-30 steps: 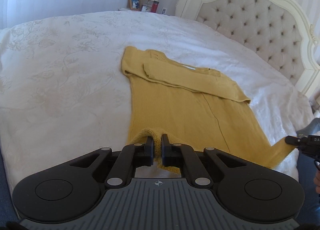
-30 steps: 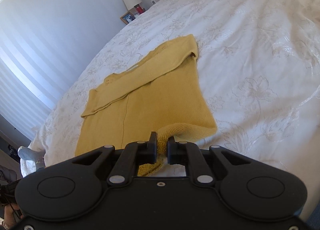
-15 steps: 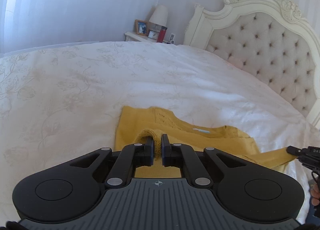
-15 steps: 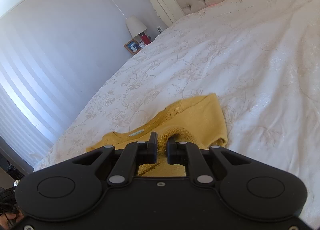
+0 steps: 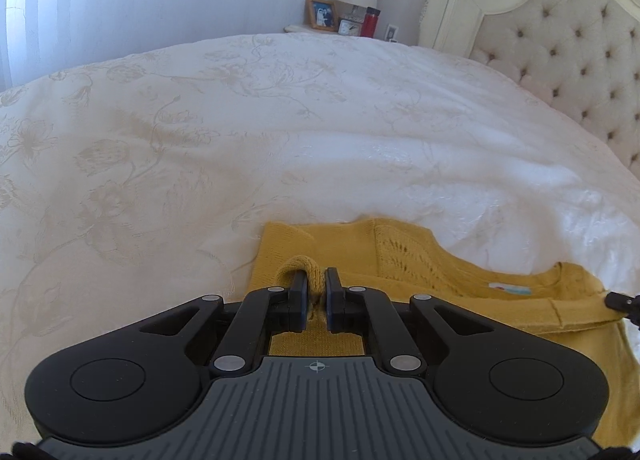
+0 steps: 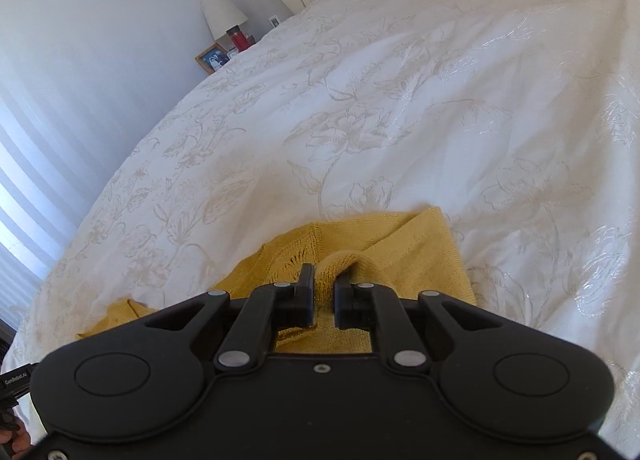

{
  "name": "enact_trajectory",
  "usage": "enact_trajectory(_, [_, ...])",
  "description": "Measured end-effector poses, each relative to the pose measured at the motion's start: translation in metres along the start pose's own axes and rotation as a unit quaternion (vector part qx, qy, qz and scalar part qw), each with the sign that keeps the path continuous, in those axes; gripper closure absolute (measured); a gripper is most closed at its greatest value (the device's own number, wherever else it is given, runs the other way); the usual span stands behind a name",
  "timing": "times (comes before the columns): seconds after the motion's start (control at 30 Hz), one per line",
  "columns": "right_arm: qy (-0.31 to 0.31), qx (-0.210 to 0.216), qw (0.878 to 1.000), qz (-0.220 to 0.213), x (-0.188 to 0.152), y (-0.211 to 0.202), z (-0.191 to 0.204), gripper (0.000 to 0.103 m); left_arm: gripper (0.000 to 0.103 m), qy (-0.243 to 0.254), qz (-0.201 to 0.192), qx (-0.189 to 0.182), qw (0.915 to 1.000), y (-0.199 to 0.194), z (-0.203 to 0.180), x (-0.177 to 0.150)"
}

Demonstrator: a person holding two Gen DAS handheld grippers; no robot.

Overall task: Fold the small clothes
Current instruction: 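Lift the held hem with both grippers and fold it up toward the collar, then open both grippers, release the folded hem and lift away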

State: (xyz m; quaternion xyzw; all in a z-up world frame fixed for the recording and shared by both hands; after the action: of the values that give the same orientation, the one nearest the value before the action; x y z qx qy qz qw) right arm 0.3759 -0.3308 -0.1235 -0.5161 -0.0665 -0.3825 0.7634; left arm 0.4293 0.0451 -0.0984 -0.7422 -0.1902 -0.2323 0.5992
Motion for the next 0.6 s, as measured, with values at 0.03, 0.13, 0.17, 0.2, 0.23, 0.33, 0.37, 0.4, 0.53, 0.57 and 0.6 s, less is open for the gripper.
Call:
enact_trajectory(0.03, [-0.001, -0.005, 1.0, 0.002, 0.0, 0.004, -0.001, 0.086, 0.092, -0.005, 0.002, 0.002, 1.0, 0.004, 0.003, 0.0])
enact_trajectory(0.13, [0.006, 0.0, 1.0, 0.001, 0.0, 0.01, -0.003, 0.084, 0.09, -0.024, 0.002, -0.008, 0.9997, 0.01, 0.012, 0.005])
enact_trajectory(0.17, [0.009, 0.004, 1.0, 0.001, 0.001, 0.01, -0.004, 0.083, 0.089, -0.03, -0.001, -0.009, 0.9995, 0.009, 0.013, 0.008])
enact_trajectory(0.2, [0.012, 0.007, 1.0, 0.0, 0.002, 0.009, -0.005, 0.083, 0.086, -0.034, -0.007, -0.008, 0.9994, 0.008, 0.015, 0.011])
enact_trajectory(0.23, [0.014, 0.01, 1.0, -0.003, 0.004, 0.008, -0.006, 0.082, 0.08, -0.037, -0.019, 0.002, 0.9991, 0.003, 0.016, 0.015])
enact_trajectory(0.33, [0.021, 0.02, 1.0, -0.013, 0.006, 0.0, -0.007, 0.075, 0.07, -0.027, -0.063, 0.027, 0.9973, -0.015, 0.016, 0.026])
enact_trajectory(0.37, [0.019, 0.018, 0.999, -0.02, 0.007, -0.004, -0.008, 0.07, 0.07, -0.017, -0.069, 0.029, 0.997, -0.02, 0.015, 0.028])
enact_trajectory(0.4, [0.015, 0.012, 0.999, -0.032, 0.008, -0.01, -0.008, 0.055, 0.069, -0.005, -0.07, 0.033, 0.9969, -0.024, 0.013, 0.031])
enact_trajectory(0.53, [-0.014, -0.012, 0.997, -0.077, 0.01, -0.036, -0.005, 0.036, 0.067, 0.047, -0.071, 0.032, 0.9958, -0.042, -0.005, 0.018])
enact_trajectory(0.57, [-0.02, -0.01, 0.997, -0.077, 0.008, -0.04, -0.003, 0.036, 0.065, 0.062, -0.069, 0.03, 0.9952, -0.045, -0.01, 0.012])
enact_trajectory(0.6, [-0.026, -0.008, 0.997, -0.075, 0.005, -0.042, 0.0, 0.036, 0.062, 0.082, -0.064, 0.029, 0.9941, -0.044, -0.019, 0.003])
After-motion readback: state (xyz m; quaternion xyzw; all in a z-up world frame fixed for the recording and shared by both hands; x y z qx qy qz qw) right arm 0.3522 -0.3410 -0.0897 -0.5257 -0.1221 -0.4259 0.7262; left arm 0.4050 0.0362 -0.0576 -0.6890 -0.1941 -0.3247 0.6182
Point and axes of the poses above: each gripper's, at about its wrist camera, not at the fingertips, and y roughly the way its jaws point, z to its left, x to its top, the point moved 9 cm from there along y, roughly the way its jaws point, and after that the axes turned 12 degrees about z, right-handed, at the moved point
